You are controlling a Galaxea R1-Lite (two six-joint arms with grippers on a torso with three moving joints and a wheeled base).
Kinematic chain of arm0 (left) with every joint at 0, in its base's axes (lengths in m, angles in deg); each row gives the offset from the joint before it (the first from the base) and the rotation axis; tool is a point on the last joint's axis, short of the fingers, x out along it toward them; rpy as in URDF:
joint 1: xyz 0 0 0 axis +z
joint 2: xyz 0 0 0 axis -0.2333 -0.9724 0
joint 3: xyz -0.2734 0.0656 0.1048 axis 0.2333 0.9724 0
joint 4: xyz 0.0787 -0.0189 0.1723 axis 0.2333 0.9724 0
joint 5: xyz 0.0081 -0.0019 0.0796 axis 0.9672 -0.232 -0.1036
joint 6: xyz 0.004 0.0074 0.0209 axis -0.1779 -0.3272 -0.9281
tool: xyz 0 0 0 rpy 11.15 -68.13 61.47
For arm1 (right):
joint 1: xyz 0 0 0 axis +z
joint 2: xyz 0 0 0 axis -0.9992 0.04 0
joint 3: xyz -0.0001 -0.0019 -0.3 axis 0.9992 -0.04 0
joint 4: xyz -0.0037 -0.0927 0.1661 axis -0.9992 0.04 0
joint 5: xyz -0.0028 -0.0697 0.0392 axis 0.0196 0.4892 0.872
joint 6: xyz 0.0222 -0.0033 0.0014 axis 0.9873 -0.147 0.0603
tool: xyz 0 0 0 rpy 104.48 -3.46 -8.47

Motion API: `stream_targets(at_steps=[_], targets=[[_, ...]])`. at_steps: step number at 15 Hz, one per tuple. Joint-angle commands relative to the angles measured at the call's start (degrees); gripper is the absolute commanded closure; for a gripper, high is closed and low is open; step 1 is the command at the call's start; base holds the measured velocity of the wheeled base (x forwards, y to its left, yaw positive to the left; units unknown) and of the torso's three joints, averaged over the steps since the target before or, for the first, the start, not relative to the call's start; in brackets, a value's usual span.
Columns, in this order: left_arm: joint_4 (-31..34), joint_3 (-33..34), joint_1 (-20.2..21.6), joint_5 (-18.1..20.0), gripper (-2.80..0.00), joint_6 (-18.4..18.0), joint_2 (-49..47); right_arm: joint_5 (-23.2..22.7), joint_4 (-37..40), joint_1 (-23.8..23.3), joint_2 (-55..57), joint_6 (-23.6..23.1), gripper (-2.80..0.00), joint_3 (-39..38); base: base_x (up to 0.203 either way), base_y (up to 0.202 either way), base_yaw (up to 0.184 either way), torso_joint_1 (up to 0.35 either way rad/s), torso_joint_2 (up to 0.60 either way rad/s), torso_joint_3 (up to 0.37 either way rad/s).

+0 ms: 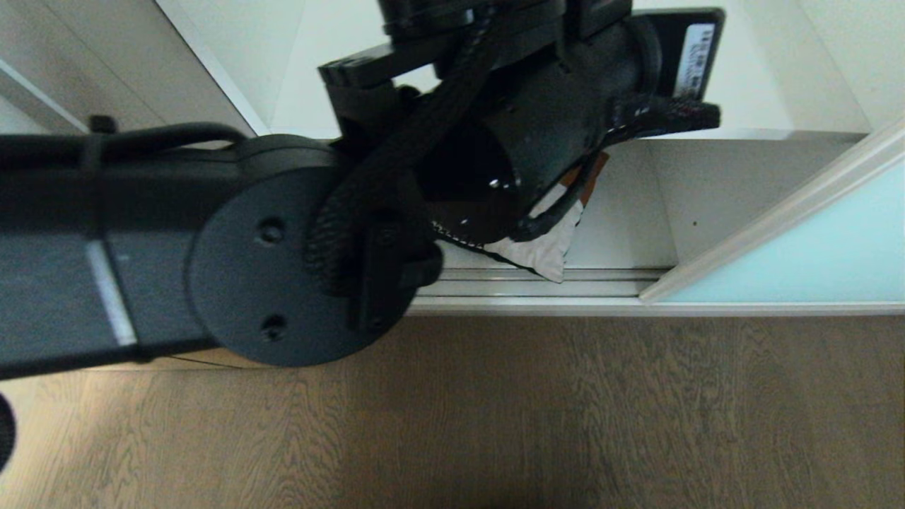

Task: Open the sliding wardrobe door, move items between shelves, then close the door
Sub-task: Open the door

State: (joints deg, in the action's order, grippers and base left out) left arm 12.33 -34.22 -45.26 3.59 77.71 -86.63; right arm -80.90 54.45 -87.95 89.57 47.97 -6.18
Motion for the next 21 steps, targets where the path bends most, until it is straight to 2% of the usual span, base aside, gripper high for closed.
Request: stream_targets(at_steps=[1,3,6,10,14,21], targets=[[0.0,8.4,0.7,-1.7,0.00,-0.1,9.3,0.0,0.0,0.1,0.1,0.0,0.00,-0.1,0.000,0.000,0.000,0.000,0.00,0.000],[0.2,16.9,2.5,-5.0,0.00,0.0,14.5,0.1,0.0,0.1,0.1,0.0,0.00,0.0,0.000,0.000,0.000,0.000,0.00,0.000],[0.3,25.0,7.7,-9.1,0.00,0.4,19.4,0.0,0.0,0.1,0.1,0.0,0.00,0.0,0.000,0.000,0.000,0.000,0.00,0.000],[0.3,34.6,12.1,-9.7,0.00,3.0,25.1,0.0,0.0,0.0,0.1,0.0,0.00,-0.1,0.000,0.000,0.000,0.000,0.00,0.000],[0.5,42.1,16.9,-10.2,0.00,3.1,31.0,0.0,0.0,0.1,0.1,0.0,0.00,0.0,0.000,0.000,0.000,0.000,0.00,0.000],[0.7,57.2,30.9,-12.2,0.00,2.9,43.0,0.0,0.0,0.1,0.1,0.0,0.00,-0.1,0.000,0.000,0.000,0.000,0.00,0.000]])
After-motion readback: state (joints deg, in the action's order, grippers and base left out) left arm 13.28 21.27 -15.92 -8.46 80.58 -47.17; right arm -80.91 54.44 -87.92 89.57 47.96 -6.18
